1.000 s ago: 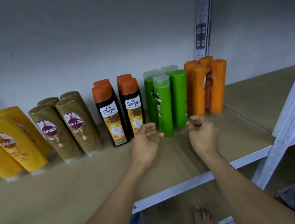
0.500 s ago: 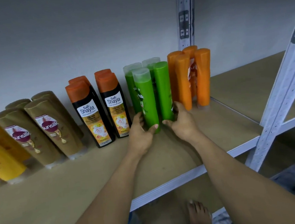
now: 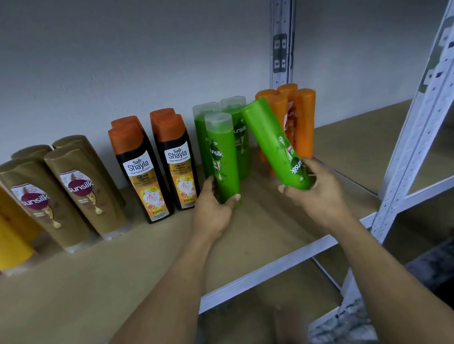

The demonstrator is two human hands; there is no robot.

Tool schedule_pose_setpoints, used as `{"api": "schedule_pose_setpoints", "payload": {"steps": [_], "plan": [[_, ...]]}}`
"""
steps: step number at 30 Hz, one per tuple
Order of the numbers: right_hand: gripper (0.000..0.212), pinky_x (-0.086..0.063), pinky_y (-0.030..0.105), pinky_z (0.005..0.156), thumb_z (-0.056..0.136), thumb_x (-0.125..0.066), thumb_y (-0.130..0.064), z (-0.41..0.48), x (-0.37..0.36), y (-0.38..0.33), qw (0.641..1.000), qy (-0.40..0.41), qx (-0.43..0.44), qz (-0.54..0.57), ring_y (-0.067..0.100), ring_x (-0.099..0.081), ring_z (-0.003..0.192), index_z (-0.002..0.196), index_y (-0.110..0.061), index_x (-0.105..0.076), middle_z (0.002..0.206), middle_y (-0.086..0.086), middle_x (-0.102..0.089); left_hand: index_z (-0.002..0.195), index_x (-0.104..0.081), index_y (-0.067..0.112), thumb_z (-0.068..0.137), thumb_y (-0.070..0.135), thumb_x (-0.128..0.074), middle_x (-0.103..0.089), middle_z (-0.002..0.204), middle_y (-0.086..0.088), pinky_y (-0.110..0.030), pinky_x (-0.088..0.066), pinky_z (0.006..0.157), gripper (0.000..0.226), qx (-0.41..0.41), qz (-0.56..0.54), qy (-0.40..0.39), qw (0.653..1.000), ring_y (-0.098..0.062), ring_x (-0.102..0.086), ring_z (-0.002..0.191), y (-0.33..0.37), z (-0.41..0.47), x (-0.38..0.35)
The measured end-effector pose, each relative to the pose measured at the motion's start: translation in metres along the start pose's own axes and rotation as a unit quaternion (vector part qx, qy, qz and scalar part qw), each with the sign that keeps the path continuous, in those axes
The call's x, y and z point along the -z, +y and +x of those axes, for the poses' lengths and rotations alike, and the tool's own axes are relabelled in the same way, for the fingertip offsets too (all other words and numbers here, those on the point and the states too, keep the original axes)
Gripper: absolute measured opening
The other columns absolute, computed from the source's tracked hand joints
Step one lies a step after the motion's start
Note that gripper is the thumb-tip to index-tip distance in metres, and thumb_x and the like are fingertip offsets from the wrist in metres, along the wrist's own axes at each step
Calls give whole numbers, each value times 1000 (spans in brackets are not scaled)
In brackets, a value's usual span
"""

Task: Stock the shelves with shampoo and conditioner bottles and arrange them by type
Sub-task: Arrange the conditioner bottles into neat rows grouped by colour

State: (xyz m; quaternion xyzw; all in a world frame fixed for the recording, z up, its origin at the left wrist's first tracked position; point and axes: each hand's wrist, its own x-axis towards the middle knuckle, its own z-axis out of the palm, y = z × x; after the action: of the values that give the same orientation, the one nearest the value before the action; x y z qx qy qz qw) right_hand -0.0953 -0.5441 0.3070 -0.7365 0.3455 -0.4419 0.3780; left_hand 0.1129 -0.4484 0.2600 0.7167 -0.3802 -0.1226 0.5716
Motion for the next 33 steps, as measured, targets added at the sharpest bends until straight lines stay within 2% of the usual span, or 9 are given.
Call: {"api": "schedule_pose_setpoints", "payload": {"steps": [5,9,11,15,18,24,27,31,33], "plan": [[72,-51,38,100,63,-95,-30,-6,53,-15,995,72,5,-66,18,-61,106,128,-27,-66,118,3,-57,145,-41,11,77,18,-87,-63,131,-4,-42,-49,107,82,7,-13,3,1000,-17,-61,118,2,-4,1],[70,-55,40,96,52,-95,-44,2,73,-33,995,77,21,-54,15,-63,106,117,-40,-67,117,-2,-62,148,-40,14,76,23,-88,-62,133,-4,-38,-48,107,86,-1,-4,-2,1000,-17,-59,119,5,-8,4],[67,-54,41,96,52,-95,-40,7,78,-48,996,57,37,-62,13,-62,108,112,-41,-65,117,-5,-65,147,-42,16,76,24,-88,-62,131,-1,-35,-48,105,85,-7,-1,-5,1000,-14,-58,117,6,-9,5],[73,-53,29,89,57,-96,-16,28,77,-95,986,-61,61,-142,16,-63,103,119,-36,-62,117,-5,-64,143,-47,17,74,24,-90,-63,123,4,-34,-51,102,82,-15,0,-3,1000,-14,-60,113,5,-10,7],[89,-54,35,93,56,-93,-7,56,74,-134,957,-159,89,-226,20,-60,111,132,-36,-56,123,-5,-61,145,-45,17,74,25,-89,-62,123,5,-31,-50,101,83,-12,-4,-9,1000,-13,-60,114,6,-10,7],[88,-44,43,106,66,-88,-6,89,46,-181,877,-318,100,-345,26,-46,133,135,-47,-53,149,-2,-47,146,-44,16,77,21,-88,-60,121,9,-24,-46,97,82,-4,-14,-14,1000,-10,-58,112,11,-13,9],[88,-44,41,107,67,-87,-3,91,34,-159,883,-343,76,-311,23,-45,133,135,-50,-54,150,-4,-46,144,-46,15,77,16,-87,-62,122,6,-27,-48,99,79,0,-26,-18,999,-11,-59,113,10,-12,9],[95,-53,25,88,73,-77,12,86,29,-122,939,-309,42,-143,21,-54,129,147,-39,-48,143,-2,-52,144,-47,14,78,9,-84,-65,123,3,-32,-50,102,76,3,-48,-25,999,-12,-61,114,8,-10,9],[100,-55,31,94,72,-78,14,74,22,-103,959,-279,25,-51,19,-57,128,153,-31,-40,136,-4,-57,143,-48,14,79,5,-83,-65,120,5,-32,-51,102,74,5,-54,-27,998,-8,-62,111,8,-9,9]]}}
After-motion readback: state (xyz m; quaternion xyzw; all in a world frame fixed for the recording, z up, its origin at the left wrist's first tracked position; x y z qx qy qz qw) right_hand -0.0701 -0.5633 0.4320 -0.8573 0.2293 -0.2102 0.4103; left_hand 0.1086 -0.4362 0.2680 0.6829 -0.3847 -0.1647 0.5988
